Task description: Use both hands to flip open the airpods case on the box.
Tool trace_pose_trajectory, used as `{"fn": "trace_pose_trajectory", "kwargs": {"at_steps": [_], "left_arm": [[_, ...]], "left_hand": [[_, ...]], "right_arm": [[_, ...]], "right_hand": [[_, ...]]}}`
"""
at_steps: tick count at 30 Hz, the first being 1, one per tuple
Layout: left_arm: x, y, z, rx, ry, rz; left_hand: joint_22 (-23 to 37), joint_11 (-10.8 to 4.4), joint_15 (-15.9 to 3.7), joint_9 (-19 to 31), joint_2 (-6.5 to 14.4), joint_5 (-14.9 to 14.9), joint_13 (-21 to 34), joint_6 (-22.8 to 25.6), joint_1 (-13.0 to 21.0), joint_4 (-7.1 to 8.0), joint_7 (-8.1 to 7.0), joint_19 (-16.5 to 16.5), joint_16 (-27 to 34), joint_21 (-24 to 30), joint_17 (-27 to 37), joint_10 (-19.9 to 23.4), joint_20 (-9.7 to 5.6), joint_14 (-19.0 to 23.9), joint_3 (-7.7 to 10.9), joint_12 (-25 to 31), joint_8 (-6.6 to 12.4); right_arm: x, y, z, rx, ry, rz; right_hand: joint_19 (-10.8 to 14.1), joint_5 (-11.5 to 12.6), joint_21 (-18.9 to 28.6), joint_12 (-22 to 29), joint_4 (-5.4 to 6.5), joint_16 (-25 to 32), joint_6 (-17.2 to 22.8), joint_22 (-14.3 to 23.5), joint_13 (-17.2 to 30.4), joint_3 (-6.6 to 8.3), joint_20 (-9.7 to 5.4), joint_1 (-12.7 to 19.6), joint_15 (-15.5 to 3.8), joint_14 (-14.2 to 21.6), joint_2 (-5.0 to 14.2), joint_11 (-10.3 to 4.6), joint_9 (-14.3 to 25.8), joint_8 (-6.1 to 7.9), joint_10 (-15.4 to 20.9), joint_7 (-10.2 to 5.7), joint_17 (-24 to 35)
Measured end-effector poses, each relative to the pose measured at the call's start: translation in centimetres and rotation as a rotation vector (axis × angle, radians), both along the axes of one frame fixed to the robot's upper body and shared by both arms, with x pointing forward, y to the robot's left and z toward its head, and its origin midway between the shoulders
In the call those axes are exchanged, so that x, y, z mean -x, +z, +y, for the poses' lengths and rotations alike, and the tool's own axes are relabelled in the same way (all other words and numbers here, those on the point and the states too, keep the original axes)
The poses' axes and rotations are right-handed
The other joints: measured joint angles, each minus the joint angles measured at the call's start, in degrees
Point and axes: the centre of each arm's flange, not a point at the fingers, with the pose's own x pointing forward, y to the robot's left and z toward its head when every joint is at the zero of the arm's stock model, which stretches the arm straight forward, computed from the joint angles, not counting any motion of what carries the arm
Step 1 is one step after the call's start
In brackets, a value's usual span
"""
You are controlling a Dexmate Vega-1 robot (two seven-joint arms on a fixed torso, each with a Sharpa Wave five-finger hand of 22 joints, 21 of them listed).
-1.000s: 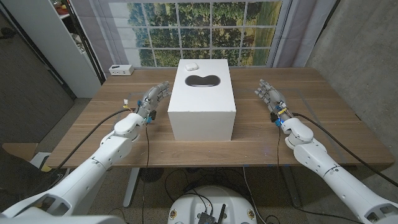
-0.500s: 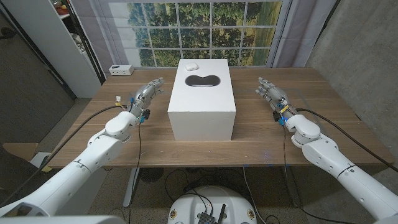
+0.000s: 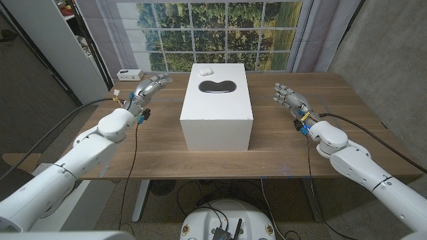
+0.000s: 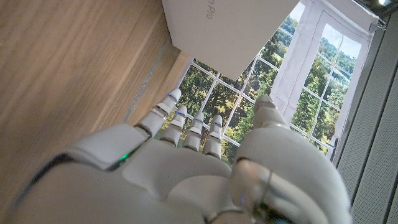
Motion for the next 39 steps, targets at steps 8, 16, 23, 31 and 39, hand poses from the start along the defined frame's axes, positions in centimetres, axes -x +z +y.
{"fn": "trace_pose_trajectory", "kwargs": {"at_steps": [8, 16, 23, 31, 39], "left_arm": [[0.6, 3.3, 0.2, -0.092, 0.06, -0.007], [0.5, 6.6, -1.1, -0.192, 0.107, -0.032], [-0.3, 8.7, -2.3, -0.265, 0.135, -0.05], [-2.4, 9.5, -3.7, -0.338, 0.134, -0.029], [-4.1, 9.9, -5.2, -0.399, 0.114, -0.012]], "left_hand": [[0.0, -0.24, -0.2, 0.5, 0.2, 0.0, 0.3, 0.6, 0.8, 0.4, -0.88, -2.0, 0.0, -1.6, 0.0, -1.7, -0.1, -2.2, -0.39, -0.5, 0.25], [0.0, -0.64, -0.09, 0.5, -0.4, 0.0, 0.3, 2.1, 1.9, 0.23, -2.41, -2.7, 0.0, -2.7, 0.0, -2.3, -0.03, -3.1, -1.04, -0.5, 0.32], [0.0, -1.16, -0.63, 0.4, -1.2, 0.2, 0.3, 3.9, 4.0, -0.1, -7.82, -3.3, 0.3, -3.8, -0.1, -2.8, -0.03, -3.9, -1.37, -0.1, 0.93], [0.0, -1.31, -0.55, 0.1, -1.9, 0.2, 0.3, 3.0, 5.3, -0.31, -8.38, -3.9, 0.3, -4.7, -0.2, -3.8, -0.02, -4.8, -1.58, -0.1, 0.69], [0.0, -1.0, -0.73, -0.2, -2.9, 0.6, 0.2, 3.8, 6.7, -0.22, -9.08, -4.0, 0.3, -5.2, -0.2, -4.1, 0.08, -5.4, -2.47, -0.1, 0.69]], "right_arm": [[1.2, 1.4, 0.3, 0.097, -0.025, 0.002], [1.8, 3.2, 1.0, 0.228, -0.072, 0.019], [2.5, 4.7, 1.8, 0.308, -0.1, 0.0], [3.4, 6.0, 2.9, 0.372, -0.128, -0.035], [4.1, 6.5, 4.0, 0.416, -0.145, -0.06]], "right_hand": [[-2.3, 0.0, 0.0, 0.0, -0.54, 0.0, -0.6, 0.0, 1.0, 0.19, 1.84, 4.4, -0.08, -3.2, -1.87, -0.23, 0.3, 0.0, -3.1, -3.11, 0.2], [-4.3, 0.0, 0.0, 0.0, -0.53, 0.0, -1.0, 0.0, 1.5, 0.2, 2.84, 6.4, 0.0, -5.5, -2.71, -0.3, 0.5, 0.39, -5.8, -2.69, 0.2], [-4.6, 0.0, 0.0, 0.0, -0.53, 0.0, 0.2, 0.0, 1.8, 0.2, 3.15, 6.8, 0.0, -6.1, -2.9, -0.29, 0.5, 1.1, -5.8, -2.41, 0.2], [-4.6, 0.0, 0.0, 0.0, -0.52, 0.0, 0.7, 0.0, 1.8, 0.2, 3.15, 6.8, 0.01, -6.7, -2.9, 0.0, 0.5, 1.22, -6.1, -2.31, 0.2], [-5.4, 0.0, 0.0, 0.0, -0.52, 0.0, 0.7, 0.0, 1.8, 0.2, 3.36, 7.1, 0.22, -7.0, -3.2, -0.32, 0.5, 1.22, -6.5, -2.3, 0.1]]}}
